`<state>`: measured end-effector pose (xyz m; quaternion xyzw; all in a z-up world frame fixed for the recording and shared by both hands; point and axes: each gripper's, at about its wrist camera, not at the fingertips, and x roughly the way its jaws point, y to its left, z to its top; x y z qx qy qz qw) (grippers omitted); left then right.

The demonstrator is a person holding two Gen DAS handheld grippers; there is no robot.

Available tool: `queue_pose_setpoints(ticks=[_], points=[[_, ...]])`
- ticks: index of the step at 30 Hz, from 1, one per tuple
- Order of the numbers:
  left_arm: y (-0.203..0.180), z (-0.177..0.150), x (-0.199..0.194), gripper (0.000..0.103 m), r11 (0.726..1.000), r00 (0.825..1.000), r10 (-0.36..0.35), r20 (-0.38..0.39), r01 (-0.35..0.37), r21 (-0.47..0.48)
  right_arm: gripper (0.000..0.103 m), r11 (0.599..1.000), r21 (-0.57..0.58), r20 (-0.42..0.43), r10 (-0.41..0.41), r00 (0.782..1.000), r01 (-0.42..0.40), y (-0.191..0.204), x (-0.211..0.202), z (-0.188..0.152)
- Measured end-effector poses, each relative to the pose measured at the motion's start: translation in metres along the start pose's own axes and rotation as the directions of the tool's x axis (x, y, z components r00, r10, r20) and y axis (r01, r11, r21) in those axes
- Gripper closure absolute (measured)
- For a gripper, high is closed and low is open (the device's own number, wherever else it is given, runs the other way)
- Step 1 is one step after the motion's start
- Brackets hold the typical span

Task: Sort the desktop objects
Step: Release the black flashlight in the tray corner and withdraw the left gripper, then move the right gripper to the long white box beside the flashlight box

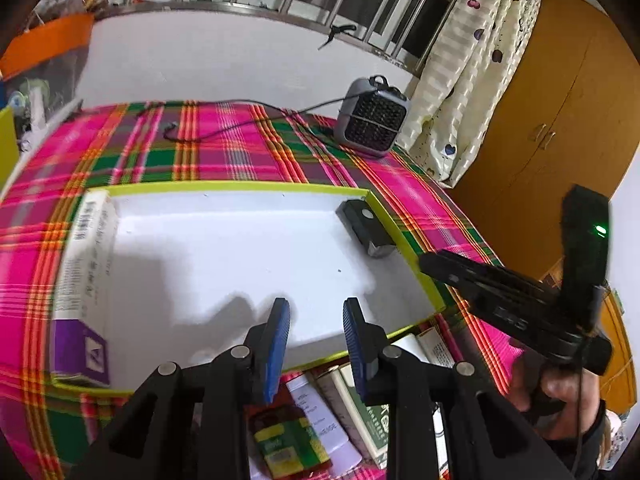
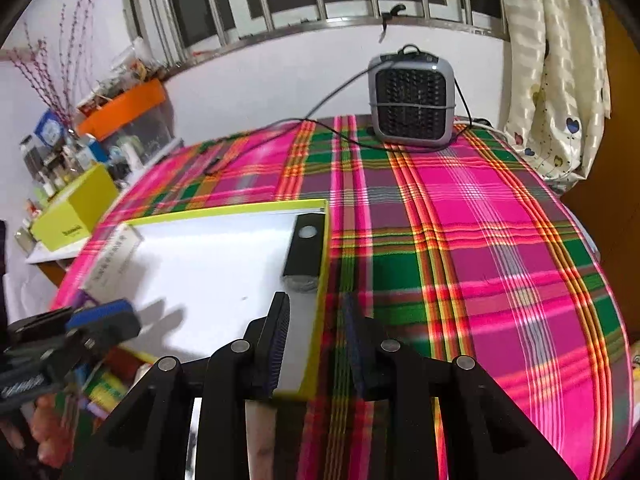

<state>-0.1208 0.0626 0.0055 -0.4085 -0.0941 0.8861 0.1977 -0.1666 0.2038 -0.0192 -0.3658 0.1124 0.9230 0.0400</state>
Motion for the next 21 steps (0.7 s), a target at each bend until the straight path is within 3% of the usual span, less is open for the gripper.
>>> queue_pose_setpoints(ticks=[9, 21], points=[[0.006, -0.030, -0.035, 0.075, 0.997, 0.997, 0.068, 0.045, -0.069, 0.020, 0.075, 0.997, -0.014, -0.014, 0.073, 0.997, -0.073, 0.018, -0.049, -0.048], [0.026, -0.054, -0.060, 0.075, 0.994, 0.993, 0.104, 0.059, -0.103, -0.025, 0.075, 0.992, -0.071, -0.090, 0.097, 0.991, -0.103, 0.033, -0.057, -0.086]])
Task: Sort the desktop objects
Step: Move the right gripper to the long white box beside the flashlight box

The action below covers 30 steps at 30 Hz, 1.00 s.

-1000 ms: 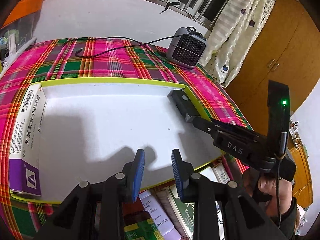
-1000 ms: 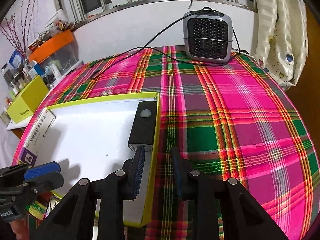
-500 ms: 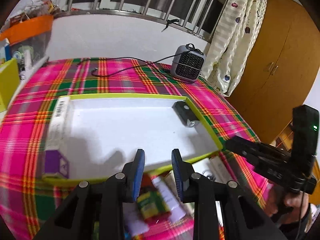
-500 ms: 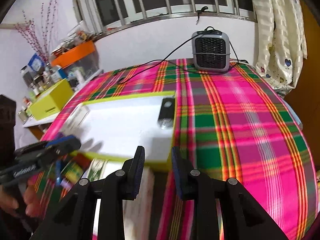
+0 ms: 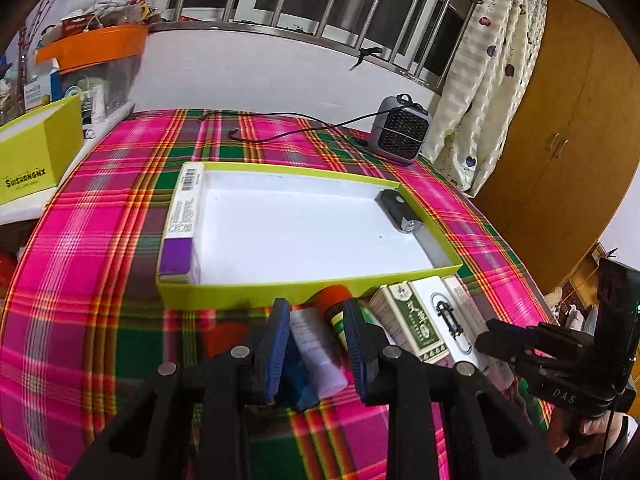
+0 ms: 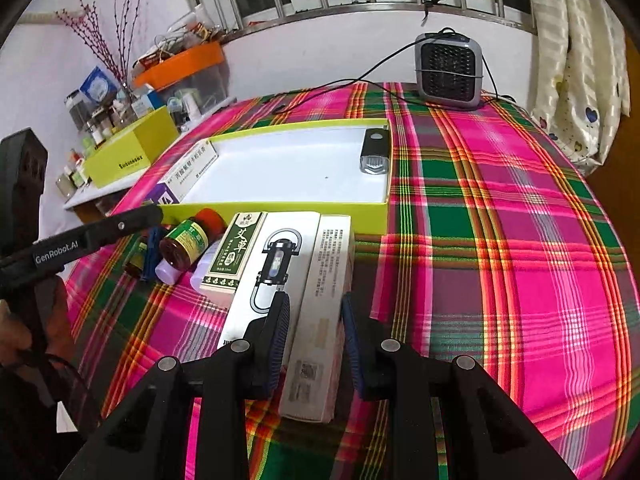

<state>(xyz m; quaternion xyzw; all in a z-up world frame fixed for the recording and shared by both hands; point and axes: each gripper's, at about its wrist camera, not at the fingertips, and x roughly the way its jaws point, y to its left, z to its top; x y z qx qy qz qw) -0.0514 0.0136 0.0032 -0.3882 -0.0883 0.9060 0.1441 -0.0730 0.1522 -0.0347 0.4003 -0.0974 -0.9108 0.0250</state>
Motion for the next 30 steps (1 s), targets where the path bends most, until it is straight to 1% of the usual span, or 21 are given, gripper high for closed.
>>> queue_pose_setpoints(ticks=[4, 6, 20, 26, 28, 30], points=[[0.005, -0.004, -0.005, 0.075, 1.000, 1.000, 0.023, 0.002, -0.023, 0.002, 0.075, 1.000, 0.011, 0.000, -0.014, 1.000, 0.014, -0.005, -0.001, -0.001], [0.007, -0.006, -0.006, 0.075, 0.999, 0.999, 0.039, 0.005, -0.039, 0.003, 0.075, 1.000, 0.018, 0.001, -0.007, 1.000, 0.007, -0.007, -0.001, -0.001], [0.023, -0.021, -0.012, 0.074, 0.992, 0.992, 0.125, -0.010, -0.125, -0.002, 0.075, 0.999, 0.014, -0.012, -0.035, 0.999, 0.035, -0.009, 0.004, -0.001], [0.022, -0.025, -0.008, 0.074, 0.991, 0.991, 0.133, -0.031, -0.132, 0.011, 0.075, 0.999, 0.020, -0.011, -0.028, 1.000, 0.028, -0.011, 0.004, -0.001], [0.022, -0.026, -0.006, 0.071, 0.991, 0.991, 0.131, -0.037, -0.130, 0.007, 0.075, 0.999, 0.018, -0.012, -0.028, 1.000, 0.028, -0.012, 0.004, -0.001], [0.023, -0.027, -0.004, 0.071, 0.991, 0.990, 0.132, -0.044, -0.132, 0.004, 0.075, 0.999, 0.019, -0.012, -0.028, 1.000, 0.028, -0.011, 0.005, -0.001]])
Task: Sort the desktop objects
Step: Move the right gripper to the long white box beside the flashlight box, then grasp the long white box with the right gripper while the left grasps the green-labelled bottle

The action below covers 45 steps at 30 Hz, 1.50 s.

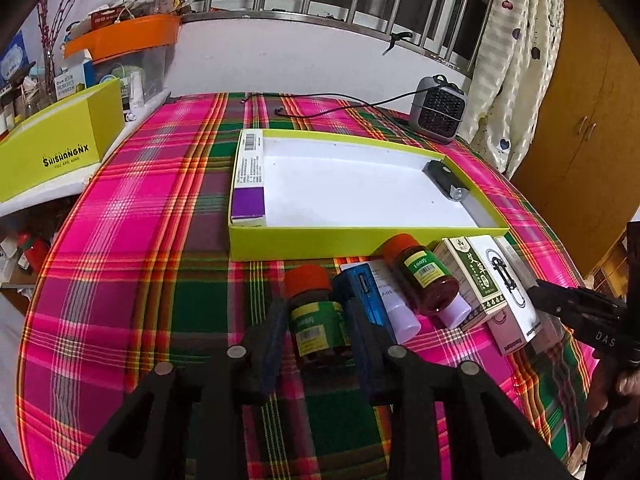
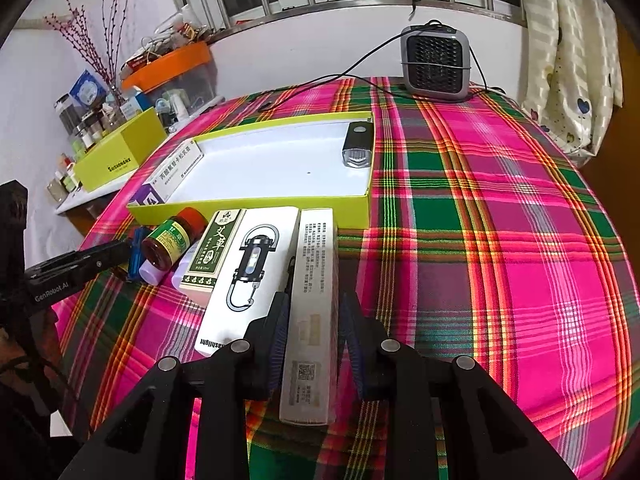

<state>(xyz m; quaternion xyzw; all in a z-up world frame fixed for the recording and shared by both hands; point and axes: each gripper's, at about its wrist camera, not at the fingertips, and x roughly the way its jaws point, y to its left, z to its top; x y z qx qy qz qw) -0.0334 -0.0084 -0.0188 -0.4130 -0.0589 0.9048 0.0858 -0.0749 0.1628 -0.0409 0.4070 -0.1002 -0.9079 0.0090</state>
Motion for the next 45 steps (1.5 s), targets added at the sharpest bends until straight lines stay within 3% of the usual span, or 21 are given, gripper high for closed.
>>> queue_pose_setpoints(ticks=[31, 45], points=[[0.002, -0.004, 0.015, 0.070, 0.999, 0.999, 0.024, -0.029, -0.023, 0.026, 0.077, 1.000, -0.015, -0.018, -0.020, 1.000, 0.020, 0.002, 0.012, 0.004], [0.007, -0.004, 0.013, 0.070, 1.000, 1.000, -0.003, -0.018, 0.003, 0.007, 0.080, 1.000, 0.028, -0.002, -0.005, 1.000, 0.005, -0.004, 0.012, 0.003]])
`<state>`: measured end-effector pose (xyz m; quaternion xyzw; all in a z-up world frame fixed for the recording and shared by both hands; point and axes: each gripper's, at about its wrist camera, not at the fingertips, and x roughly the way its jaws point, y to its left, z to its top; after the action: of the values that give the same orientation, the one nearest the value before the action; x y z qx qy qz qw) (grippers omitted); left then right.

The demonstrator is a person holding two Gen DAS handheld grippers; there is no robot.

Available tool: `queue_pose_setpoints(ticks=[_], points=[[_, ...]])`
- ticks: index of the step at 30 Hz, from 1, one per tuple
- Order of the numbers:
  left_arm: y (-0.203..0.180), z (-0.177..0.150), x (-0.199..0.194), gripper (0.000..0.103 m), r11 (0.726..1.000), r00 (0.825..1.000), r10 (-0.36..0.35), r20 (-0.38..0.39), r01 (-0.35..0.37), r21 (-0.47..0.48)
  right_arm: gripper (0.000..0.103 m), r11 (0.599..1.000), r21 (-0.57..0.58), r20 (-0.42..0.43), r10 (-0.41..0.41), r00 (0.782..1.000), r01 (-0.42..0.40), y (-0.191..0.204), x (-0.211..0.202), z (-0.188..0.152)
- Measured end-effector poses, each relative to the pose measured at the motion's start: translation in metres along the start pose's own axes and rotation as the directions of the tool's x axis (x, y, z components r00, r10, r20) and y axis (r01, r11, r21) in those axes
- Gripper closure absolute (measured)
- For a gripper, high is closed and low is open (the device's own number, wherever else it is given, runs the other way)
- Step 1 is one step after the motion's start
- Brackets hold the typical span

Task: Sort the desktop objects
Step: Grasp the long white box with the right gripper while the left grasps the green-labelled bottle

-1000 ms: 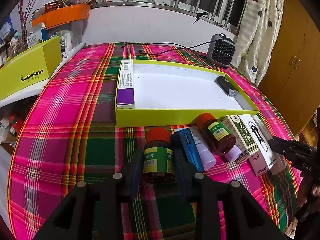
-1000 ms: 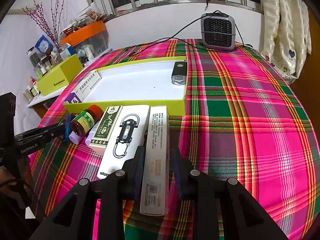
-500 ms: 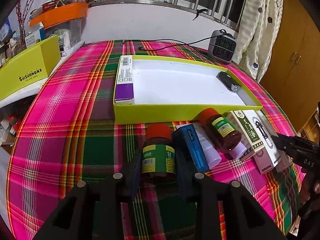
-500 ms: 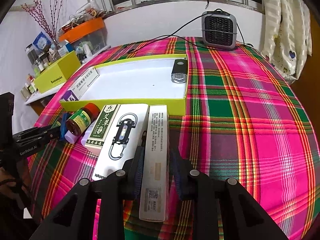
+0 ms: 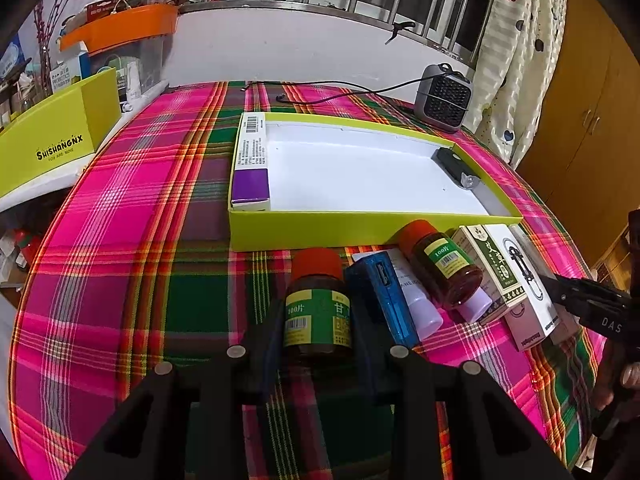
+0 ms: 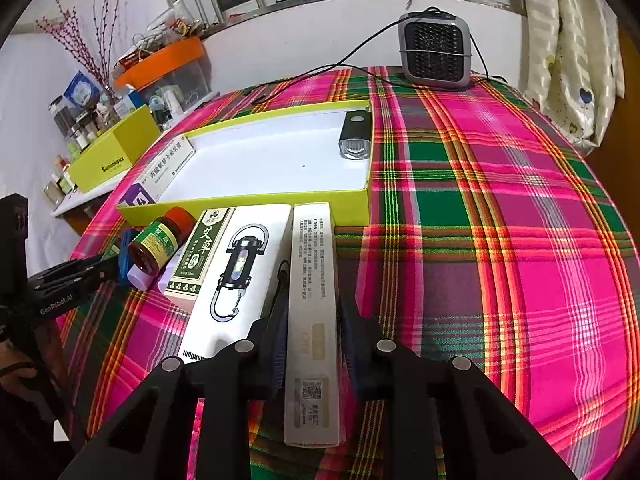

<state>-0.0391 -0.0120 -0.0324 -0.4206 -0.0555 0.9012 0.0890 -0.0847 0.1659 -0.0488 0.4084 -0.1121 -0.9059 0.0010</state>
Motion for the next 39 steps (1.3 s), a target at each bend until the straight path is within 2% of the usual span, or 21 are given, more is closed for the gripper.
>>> queue_pose_setpoints(ticks=[10, 22, 39], points=[[-0.003, 0.004, -0.018, 0.070, 1.000, 0.999, 0.001, 0.055, -0.001, -0.004, 0.081, 1.000, 0.018, 0.070, 0.000, 0.998, -0.002, -0.001, -0.019, 0.002], [-0.008, 0.018, -0.030, 0.070, 1.000, 0.995, -0.023, 0.102, 0.023, 0.002, 0.081, 0.999, 0.021, 0.110, 0.026, 0.994, -0.028, 0.005, -0.030, 0.014], [0.008, 0.053, -0.026, 0.070, 1.000, 0.986, -0.008, 0.166, 0.013, -0.024, 0.081, 0.995, -0.024, 0.128, 0.096, 0.987, -0.094, 0.041, -0.021, 0.048]])
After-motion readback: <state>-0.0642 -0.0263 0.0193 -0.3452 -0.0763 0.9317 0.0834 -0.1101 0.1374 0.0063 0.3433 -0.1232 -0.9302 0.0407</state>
